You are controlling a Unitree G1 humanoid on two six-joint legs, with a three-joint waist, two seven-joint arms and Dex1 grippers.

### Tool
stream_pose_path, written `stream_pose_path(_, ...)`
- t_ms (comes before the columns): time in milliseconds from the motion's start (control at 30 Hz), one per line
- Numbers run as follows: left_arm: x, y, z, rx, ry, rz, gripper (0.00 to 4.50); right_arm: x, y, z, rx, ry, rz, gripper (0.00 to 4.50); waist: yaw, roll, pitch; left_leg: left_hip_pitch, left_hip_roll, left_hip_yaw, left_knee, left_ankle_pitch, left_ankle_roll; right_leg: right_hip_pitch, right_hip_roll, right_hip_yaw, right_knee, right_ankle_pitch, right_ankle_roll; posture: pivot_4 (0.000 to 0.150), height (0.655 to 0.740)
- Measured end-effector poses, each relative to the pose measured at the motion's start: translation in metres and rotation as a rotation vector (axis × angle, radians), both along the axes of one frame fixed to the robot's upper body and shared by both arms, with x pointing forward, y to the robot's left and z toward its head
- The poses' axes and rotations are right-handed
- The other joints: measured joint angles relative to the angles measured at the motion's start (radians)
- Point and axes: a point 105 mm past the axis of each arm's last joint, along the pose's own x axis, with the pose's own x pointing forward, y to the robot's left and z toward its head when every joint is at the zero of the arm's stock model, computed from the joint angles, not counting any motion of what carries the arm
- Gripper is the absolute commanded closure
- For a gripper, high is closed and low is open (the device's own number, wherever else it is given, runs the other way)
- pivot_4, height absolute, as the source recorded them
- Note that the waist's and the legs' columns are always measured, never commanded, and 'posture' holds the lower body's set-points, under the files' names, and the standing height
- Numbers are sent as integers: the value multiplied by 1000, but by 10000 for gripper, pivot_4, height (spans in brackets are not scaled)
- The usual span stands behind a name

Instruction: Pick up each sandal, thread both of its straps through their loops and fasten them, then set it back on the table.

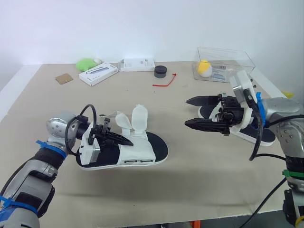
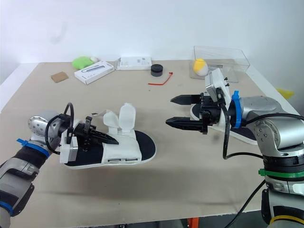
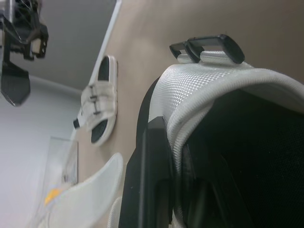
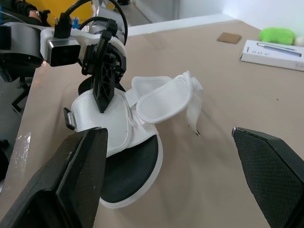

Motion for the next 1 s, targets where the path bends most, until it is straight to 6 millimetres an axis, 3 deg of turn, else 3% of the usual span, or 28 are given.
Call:
stream_pose_path(433, -1, -3, -18, -10, 61, -5, 44605, -3, 1, -5, -25, -5, -9, 0, 0, 0, 0, 0, 0, -1, 0, 0, 0, 0, 0, 0, 0, 0, 0, 1500, 7400)
stream_pose_path(567, 1, -2, -21, -8, 56, 8, 31937, -3, 1, -5, -26, -5, -10, 0, 0, 0, 0, 0, 0, -1, 0, 0, 0, 0, 0, 0, 0, 0, 0, 1500, 7400)
stream_pose_path(767, 3, 1, -20, -10, 42, 24, 1078, -3, 1, -6, -27, -2, -8, 0, 0, 0, 0, 0, 0, -1, 0, 0, 0, 0, 0, 0, 0, 0, 0, 1500, 7400)
stream_pose_path(1000, 17, 16, -3, -40, 110, 155, 401, -9, 4, -17, -43, 18, -2, 0, -1, 0, 0, 0, 1, -1, 0, 0, 0, 0, 1, 0, 0, 0, 1, 1500, 7400)
